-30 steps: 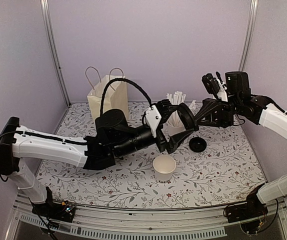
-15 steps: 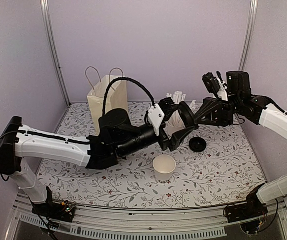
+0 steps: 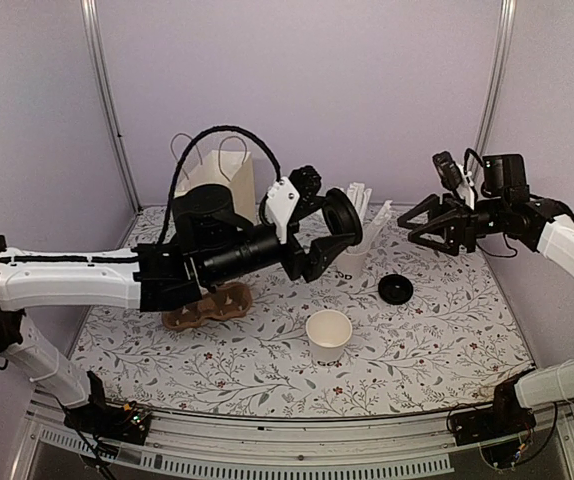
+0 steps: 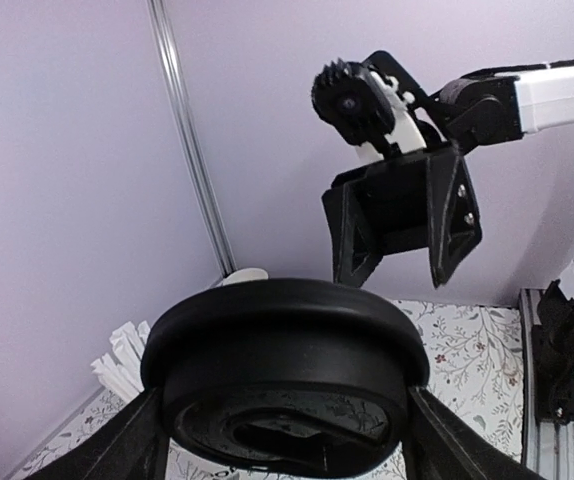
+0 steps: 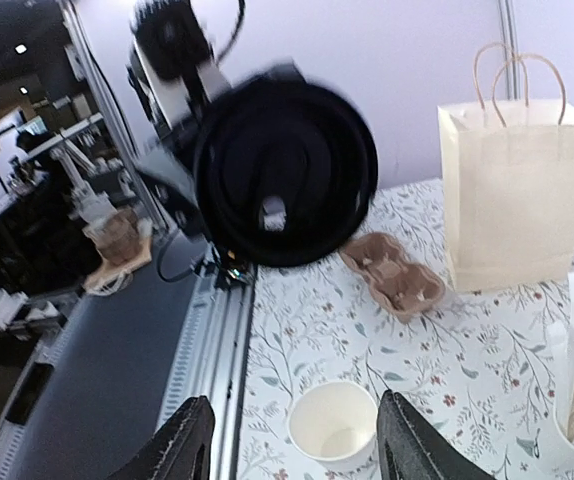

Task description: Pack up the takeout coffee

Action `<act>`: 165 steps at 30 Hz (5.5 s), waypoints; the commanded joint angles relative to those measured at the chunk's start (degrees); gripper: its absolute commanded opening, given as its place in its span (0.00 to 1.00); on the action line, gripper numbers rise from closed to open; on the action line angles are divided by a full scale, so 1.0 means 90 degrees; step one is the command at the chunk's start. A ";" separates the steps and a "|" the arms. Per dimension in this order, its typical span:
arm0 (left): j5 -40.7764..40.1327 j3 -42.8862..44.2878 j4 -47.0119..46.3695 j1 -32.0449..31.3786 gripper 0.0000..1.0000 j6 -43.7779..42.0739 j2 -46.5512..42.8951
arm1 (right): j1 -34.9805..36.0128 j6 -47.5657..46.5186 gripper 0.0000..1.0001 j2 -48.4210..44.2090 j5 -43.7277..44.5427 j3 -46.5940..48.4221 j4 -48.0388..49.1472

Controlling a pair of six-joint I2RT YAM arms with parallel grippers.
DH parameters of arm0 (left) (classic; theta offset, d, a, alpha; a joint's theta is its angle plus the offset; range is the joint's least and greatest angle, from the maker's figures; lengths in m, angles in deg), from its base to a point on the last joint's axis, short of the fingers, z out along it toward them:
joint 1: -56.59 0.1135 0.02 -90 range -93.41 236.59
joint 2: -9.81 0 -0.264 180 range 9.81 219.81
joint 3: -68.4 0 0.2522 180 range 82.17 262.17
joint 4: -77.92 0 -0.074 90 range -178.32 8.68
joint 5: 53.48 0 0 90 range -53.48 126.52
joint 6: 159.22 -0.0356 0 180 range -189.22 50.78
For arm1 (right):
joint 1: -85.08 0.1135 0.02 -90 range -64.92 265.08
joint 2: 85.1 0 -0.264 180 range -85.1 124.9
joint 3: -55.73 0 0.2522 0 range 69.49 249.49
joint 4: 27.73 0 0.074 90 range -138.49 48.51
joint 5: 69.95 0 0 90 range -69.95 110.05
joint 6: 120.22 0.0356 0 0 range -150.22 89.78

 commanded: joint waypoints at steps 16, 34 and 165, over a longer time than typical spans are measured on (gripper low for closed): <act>0.0053 0.1606 0.6731 0.1088 0.77 0.1856 -0.0916 | 0.2690 -0.3355 0.72 0.1433 0.5988 -0.1763 0.0073; 0.0453 0.2394 0.8822 0.1204 0.73 0.1984 -0.0671 | 0.4060 -0.3211 0.57 0.3726 0.5304 -0.0417 0.0364; 0.0788 0.5467 1.0887 -0.0111 0.75 0.1367 0.3505 | 0.2552 -0.3530 0.68 0.1356 0.4501 -0.1963 -0.0105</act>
